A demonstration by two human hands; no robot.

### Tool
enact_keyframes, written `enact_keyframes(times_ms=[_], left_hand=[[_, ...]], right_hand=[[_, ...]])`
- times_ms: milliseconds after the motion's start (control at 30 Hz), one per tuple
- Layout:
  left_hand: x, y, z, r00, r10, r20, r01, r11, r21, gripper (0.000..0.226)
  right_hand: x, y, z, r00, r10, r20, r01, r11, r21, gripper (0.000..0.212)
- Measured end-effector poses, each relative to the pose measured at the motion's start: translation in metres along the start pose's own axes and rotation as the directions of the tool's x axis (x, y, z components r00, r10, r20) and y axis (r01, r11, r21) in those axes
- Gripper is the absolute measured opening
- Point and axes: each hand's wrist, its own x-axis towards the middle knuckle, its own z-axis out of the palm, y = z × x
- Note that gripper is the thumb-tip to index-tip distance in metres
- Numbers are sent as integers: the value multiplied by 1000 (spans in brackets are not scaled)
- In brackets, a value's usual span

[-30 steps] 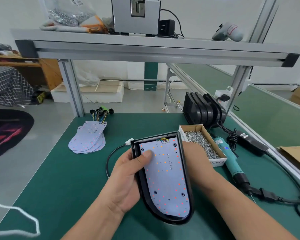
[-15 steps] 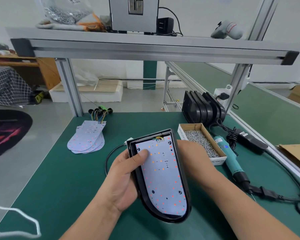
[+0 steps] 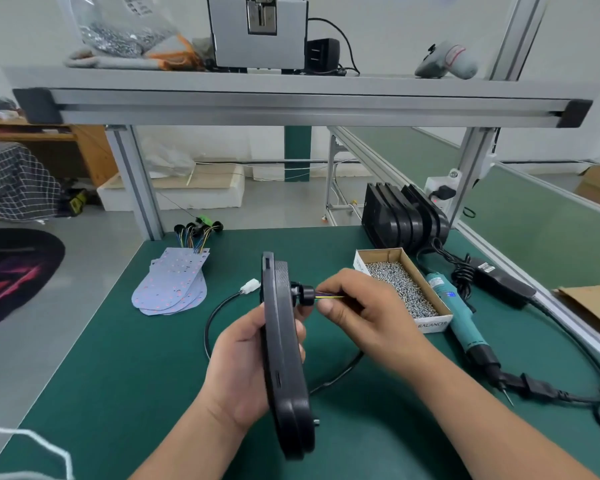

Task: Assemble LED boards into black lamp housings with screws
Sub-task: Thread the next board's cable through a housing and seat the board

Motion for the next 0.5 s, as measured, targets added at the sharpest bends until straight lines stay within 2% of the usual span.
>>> enact_keyframes(times_ms=[167,233,333,400,500], left_hand=[[-3,-6,6,1000,-16,21,16,999,-28,37],[-3,-7,3,1000,-2,24,1,1000,28,27],[-2,-8,4,1000,-7,-4,8,995,101,26],[-1,-8,8,999,-39,-15,40,996,82,41],[3,-9,3,999,-7,-40,10,996,89,42]], right_hand=[[0,0,-5,1000,12,10,-12,999,-32,14],[0,0,-5,1000,9,26,-8,999,-49,15],[1,-1,-5,1000,9,28,-7,998,-62,16],[1,0,-5,999,-30,29,34,990,-137,18],[3,1,-4,995,-81,61,91,979,-183,17]])
